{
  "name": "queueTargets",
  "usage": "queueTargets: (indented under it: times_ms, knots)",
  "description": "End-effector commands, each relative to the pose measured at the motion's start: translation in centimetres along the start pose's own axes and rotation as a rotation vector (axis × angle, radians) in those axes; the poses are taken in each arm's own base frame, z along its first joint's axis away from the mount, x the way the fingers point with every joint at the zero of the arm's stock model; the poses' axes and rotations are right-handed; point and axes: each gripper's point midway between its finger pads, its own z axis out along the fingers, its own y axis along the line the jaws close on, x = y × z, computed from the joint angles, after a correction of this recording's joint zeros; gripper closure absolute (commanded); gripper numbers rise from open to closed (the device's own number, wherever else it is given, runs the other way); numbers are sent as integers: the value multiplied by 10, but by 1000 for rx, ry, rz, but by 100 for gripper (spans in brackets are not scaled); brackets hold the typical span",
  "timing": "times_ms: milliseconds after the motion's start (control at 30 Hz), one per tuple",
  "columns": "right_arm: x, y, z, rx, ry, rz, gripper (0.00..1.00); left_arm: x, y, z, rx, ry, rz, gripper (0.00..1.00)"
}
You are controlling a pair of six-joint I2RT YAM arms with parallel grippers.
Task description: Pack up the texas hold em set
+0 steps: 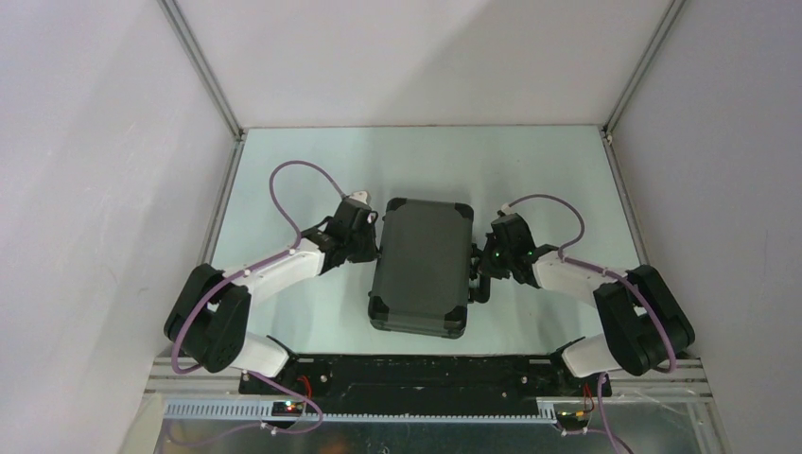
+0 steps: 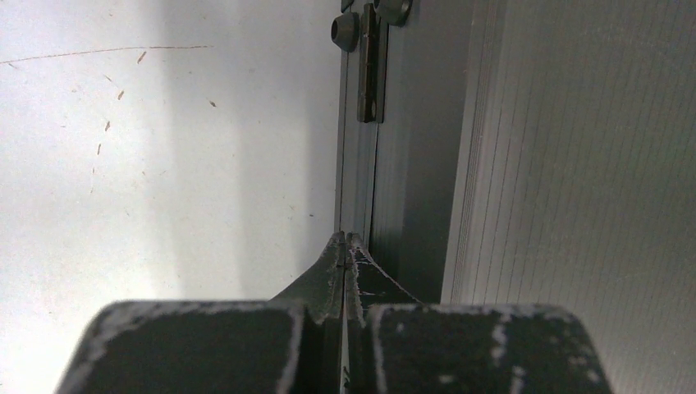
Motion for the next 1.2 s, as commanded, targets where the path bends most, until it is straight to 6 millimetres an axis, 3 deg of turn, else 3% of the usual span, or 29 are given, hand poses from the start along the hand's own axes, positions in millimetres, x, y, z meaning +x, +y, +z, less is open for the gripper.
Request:
queueTargets:
  times_ms: [0,433,900,1167]
  knots:
    - [31,19,3,-58,120,-14,100,-2,-28,-3,126,-9,-10,100]
    - [40,42,12,-132,158,-12,100,0,-31,-2,142,0,-11,100]
    - [45,82,0,-343,219,20,100,1,-37,-2,168,10,-9,100]
    - [58,83,7,-379,262,40,100,1,-40,-2,175,12,-6,100]
